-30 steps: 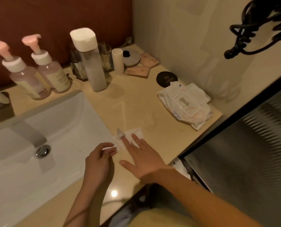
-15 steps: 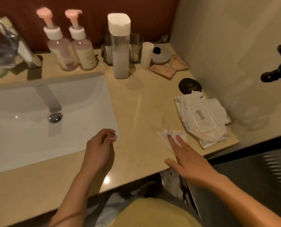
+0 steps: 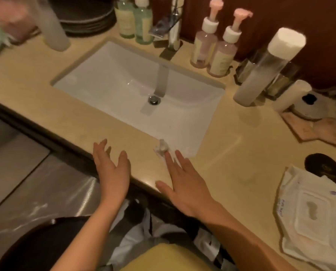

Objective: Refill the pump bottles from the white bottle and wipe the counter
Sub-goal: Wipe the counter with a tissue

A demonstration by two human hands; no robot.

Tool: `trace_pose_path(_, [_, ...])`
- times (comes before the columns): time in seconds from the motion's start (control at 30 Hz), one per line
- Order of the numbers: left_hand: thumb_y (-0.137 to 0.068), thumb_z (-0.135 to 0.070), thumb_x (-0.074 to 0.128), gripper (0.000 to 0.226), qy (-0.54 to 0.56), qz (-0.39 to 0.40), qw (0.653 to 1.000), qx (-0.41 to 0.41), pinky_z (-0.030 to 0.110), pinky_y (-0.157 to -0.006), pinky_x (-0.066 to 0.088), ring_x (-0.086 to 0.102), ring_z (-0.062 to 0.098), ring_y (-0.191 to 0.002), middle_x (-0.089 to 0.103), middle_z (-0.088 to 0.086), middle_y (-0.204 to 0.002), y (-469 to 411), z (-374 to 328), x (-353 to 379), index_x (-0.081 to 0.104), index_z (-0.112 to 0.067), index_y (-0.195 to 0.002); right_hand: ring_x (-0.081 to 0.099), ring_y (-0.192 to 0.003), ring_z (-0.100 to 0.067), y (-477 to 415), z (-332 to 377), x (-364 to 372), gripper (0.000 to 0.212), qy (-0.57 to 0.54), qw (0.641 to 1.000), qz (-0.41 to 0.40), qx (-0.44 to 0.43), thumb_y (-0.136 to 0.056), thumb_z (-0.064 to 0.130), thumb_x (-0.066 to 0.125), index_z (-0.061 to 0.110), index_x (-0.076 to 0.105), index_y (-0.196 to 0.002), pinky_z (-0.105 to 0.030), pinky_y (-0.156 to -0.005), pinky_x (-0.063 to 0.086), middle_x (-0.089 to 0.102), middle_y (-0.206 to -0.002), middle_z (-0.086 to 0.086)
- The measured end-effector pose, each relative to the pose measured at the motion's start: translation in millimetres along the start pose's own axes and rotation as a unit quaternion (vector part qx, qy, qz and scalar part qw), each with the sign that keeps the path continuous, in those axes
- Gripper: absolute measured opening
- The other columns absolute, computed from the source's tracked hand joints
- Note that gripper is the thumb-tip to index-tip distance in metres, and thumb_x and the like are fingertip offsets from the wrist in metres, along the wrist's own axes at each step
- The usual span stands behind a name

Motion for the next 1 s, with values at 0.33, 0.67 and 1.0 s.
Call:
trace_pose_path(0.33, [-0.102,-0.038,0.032,0.065,0.133,-0.004,0.974,-0.183,0.029,-0.114,0.012,0.013,0.016,-0.145,0.008,-0.003,-0.159,1,20,0,-0.005,-0.019,-0.152,-0.017,-0.131,0.006,62,-15,6,0.073,0.069,0.969,0.204,-0.120,-0.073,0.079,0.005,0.051,-0.026,-0.132,-0.010,-0.104,0.000,-0.033,-0.138,0.028])
trace_pose_path(0.67, [-0.101,-0.045,0.028,0.066,0.156,-0.031,0.971,-0.177,0.030,-0.115,0.010,0.008,0.014,-0.146,0.003,-0.002,-0.160,-39,25,-16,-0.001,-0.015,-0.152,-0.047,-0.112,0.014,-24,58,4,0.066,0.120,0.932,0.177,-0.292,-0.095,0.062,0.019,0.040,-0.022,-0.142,-0.009,-0.099,-0.027,-0.034,-0.136,0.021])
trace_pose_path(1.0, [-0.100,-0.048,0.029,0.056,0.175,-0.080,0.968,-0.162,0.037,-0.116,0.021,0.031,0.018,-0.139,0.032,0.000,-0.153,-65,34,-42,0.030,-0.019,-0.148,-0.012,-0.143,-0.010,-76,115,34,0.072,0.114,0.940,0.144,-0.287,-0.096,0.058,0.022,0.022,-0.013,-0.149,-0.028,-0.116,-0.004,-0.006,-0.158,-0.001])
Point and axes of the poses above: each hand's wrist, its own y-axis away from the middle knuckle, its own x-axis out of the palm, z = x × y, the point moved 7 cm from there along -y, towards the middle knuckle
